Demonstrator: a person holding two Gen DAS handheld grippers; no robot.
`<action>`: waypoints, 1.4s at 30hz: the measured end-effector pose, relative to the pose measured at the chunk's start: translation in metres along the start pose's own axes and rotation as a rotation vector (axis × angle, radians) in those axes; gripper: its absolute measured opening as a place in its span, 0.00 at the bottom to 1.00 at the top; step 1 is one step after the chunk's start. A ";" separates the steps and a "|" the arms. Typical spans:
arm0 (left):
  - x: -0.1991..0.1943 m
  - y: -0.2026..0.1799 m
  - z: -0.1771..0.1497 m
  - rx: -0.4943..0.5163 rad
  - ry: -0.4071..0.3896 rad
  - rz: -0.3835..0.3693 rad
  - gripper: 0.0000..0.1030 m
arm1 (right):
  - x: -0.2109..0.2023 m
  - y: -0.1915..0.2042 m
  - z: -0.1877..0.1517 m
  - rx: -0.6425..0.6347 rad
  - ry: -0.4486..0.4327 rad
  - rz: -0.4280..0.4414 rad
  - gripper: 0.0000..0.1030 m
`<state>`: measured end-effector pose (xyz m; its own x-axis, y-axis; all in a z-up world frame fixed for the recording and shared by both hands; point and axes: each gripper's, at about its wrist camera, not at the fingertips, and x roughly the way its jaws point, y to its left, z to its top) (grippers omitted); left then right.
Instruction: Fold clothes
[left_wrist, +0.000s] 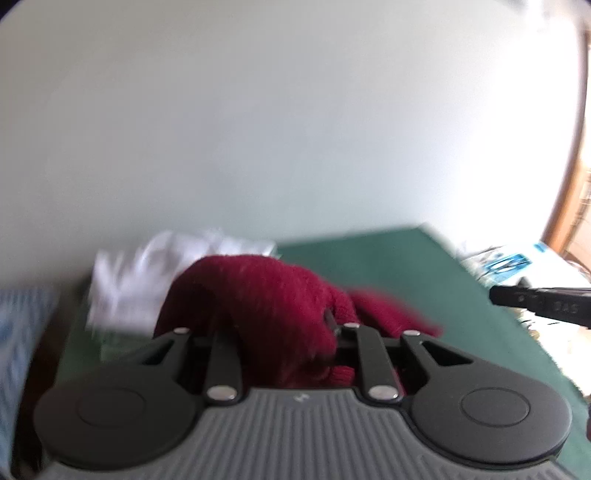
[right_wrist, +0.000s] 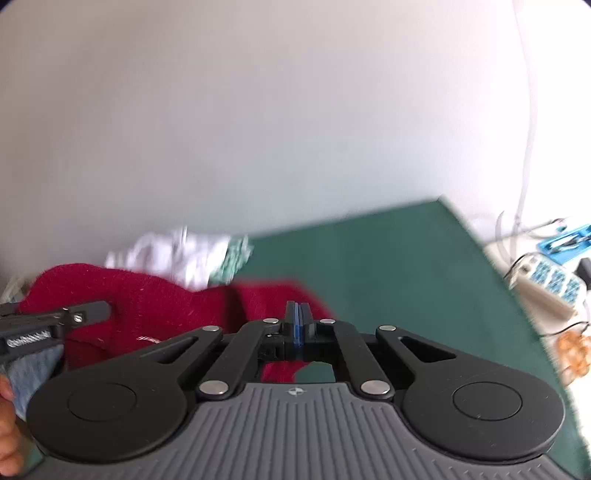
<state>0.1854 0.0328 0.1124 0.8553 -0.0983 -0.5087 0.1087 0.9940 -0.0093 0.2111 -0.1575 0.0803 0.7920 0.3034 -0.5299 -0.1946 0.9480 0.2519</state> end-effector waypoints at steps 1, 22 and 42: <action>-0.009 -0.013 0.015 0.033 -0.032 -0.030 0.19 | -0.012 -0.010 0.006 0.014 -0.019 0.011 0.03; 0.055 -0.076 0.030 0.012 0.059 -0.029 0.28 | -0.067 -0.075 -0.049 -0.153 0.017 -0.162 0.70; 0.009 -0.071 -0.144 0.002 0.251 0.104 0.84 | 0.127 -0.036 -0.027 -0.375 0.100 -0.276 0.21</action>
